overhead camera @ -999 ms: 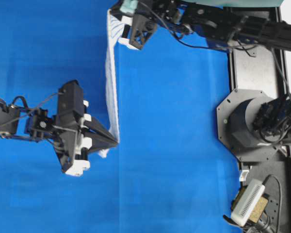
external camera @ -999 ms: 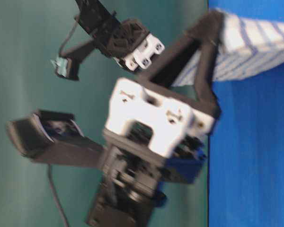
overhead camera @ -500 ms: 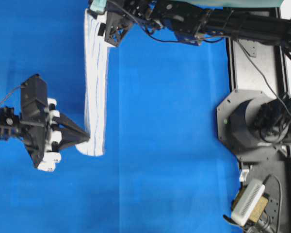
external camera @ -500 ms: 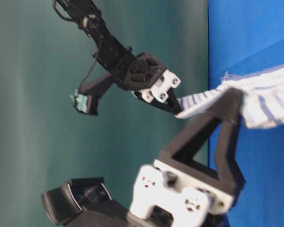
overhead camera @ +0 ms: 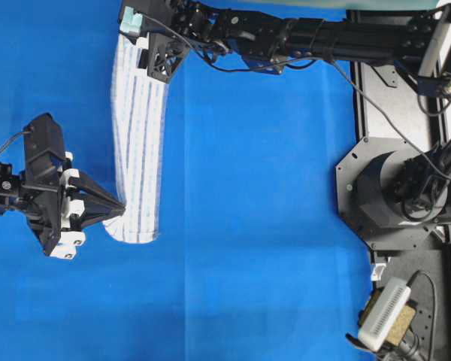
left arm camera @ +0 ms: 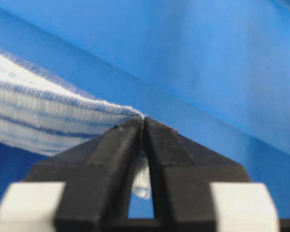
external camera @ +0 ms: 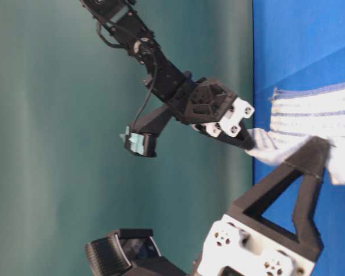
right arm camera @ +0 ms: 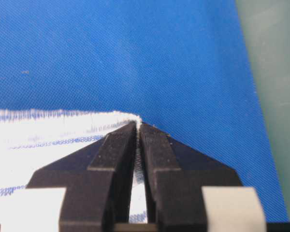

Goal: Fold the blue towel.
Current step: 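Lay the strip down vertically and open both grippers, then move both grippers to the strip's top end and grasp its corners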

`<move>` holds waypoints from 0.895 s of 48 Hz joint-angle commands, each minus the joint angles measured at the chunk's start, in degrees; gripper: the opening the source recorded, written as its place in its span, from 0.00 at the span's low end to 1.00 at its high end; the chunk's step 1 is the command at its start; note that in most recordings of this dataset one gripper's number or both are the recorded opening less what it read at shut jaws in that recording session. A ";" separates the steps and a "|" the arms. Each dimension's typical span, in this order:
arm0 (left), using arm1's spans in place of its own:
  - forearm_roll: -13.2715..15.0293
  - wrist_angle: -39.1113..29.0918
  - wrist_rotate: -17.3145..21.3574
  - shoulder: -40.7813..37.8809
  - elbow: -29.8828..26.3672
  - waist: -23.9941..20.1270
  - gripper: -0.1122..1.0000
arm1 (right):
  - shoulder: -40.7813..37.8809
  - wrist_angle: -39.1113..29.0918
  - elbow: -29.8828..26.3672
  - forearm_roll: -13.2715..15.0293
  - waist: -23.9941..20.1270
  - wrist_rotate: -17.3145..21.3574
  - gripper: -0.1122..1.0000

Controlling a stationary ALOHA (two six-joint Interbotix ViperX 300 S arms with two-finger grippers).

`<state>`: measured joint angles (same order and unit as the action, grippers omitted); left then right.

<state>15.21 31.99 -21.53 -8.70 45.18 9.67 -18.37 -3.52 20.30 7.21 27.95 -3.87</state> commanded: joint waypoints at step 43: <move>0.44 -16.17 6.59 21.09 9.05 -8.96 0.78 | 19.69 2.02 13.36 -0.70 -0.09 1.85 0.88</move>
<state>15.91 15.56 -17.14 10.02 54.23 3.25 -2.90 -2.29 31.82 7.12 27.86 -2.55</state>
